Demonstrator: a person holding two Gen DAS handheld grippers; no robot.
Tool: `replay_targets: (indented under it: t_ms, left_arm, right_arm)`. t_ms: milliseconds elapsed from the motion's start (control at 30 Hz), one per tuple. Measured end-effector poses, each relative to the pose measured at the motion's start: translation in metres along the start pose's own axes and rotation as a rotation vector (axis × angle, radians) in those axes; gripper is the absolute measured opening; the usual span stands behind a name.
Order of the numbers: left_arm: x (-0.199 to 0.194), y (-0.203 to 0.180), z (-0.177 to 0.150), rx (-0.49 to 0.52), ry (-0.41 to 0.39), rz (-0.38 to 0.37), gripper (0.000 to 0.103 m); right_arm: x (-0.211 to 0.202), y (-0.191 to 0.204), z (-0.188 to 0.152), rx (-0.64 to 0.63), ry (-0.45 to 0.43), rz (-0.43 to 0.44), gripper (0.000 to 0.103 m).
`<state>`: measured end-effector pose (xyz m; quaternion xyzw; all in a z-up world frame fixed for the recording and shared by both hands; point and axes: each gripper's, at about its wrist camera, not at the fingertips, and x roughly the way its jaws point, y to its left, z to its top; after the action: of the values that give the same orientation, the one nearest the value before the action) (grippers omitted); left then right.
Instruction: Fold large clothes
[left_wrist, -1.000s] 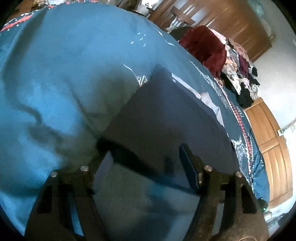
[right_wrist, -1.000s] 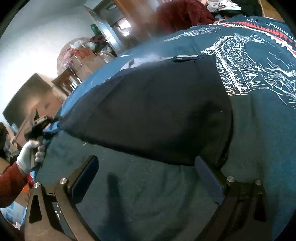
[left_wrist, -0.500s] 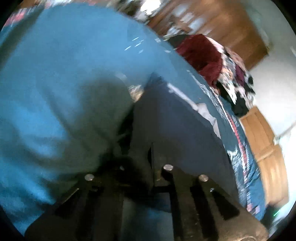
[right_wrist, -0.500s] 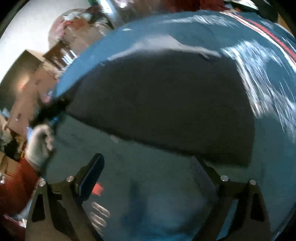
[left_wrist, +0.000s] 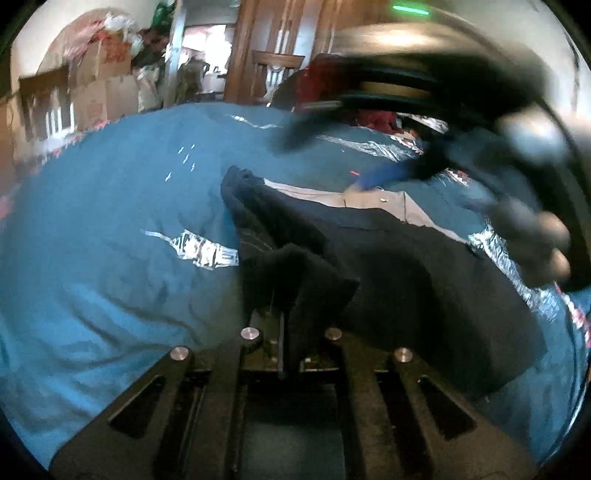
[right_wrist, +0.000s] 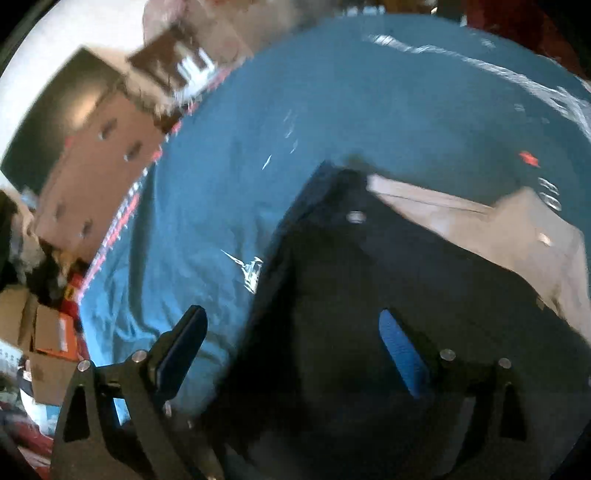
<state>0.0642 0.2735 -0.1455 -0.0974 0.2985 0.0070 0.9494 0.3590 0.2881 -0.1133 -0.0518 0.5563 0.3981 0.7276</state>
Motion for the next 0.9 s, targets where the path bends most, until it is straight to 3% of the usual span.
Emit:
replay_targets:
  t_ms: [133, 200, 233, 300, 367, 467, 600, 767, 900]
  left_arm:
    - [0.004, -0.015, 0.005, 0.081, -0.012, -0.014, 0.005]
    - [0.007, -0.021, 0.008, 0.100, -0.009, -0.027, 0.005]
    - [0.009, -0.023, 0.009, 0.107, -0.006, -0.030, 0.004]
    - [0.010, -0.024, 0.010, 0.115, -0.002, -0.039, 0.004]
    - [0.007, -0.027, 0.013, 0.132, -0.014, -0.064, 0.005]
    - [-0.008, -0.049, 0.018, 0.183, -0.052, -0.140, 0.005]
    - [-0.015, -0.095, 0.023, 0.244, -0.071, -0.272, 0.005]
    - [-0.009, -0.163, 0.020, 0.364, -0.040, -0.423, 0.005]
    - [0.006, -0.214, 0.010, 0.456, 0.015, -0.504, 0.005]
  right_arm:
    - [0.048, 0.025, 0.018, -0.097, 0.102, -0.154, 0.094]
    - [0.068, 0.017, 0.021, -0.117, 0.145, -0.256, 0.083]
    - [0.076, 0.008, 0.020, -0.104, 0.168, -0.253, 0.074]
    - [0.075, -0.013, 0.014, -0.028, 0.154, -0.138, 0.057]
    - [0.050, -0.029, 0.001, 0.022, 0.056, 0.009, 0.016]
    - [-0.002, -0.057, -0.030, 0.071, -0.092, 0.070, 0.011]
    - [-0.080, -0.123, -0.089, 0.200, -0.248, 0.146, 0.005]
    - [-0.141, -0.202, -0.169, 0.341, -0.366, 0.142, 0.005]
    - [-0.164, -0.262, -0.220, 0.449, -0.395, 0.145, 0.005]
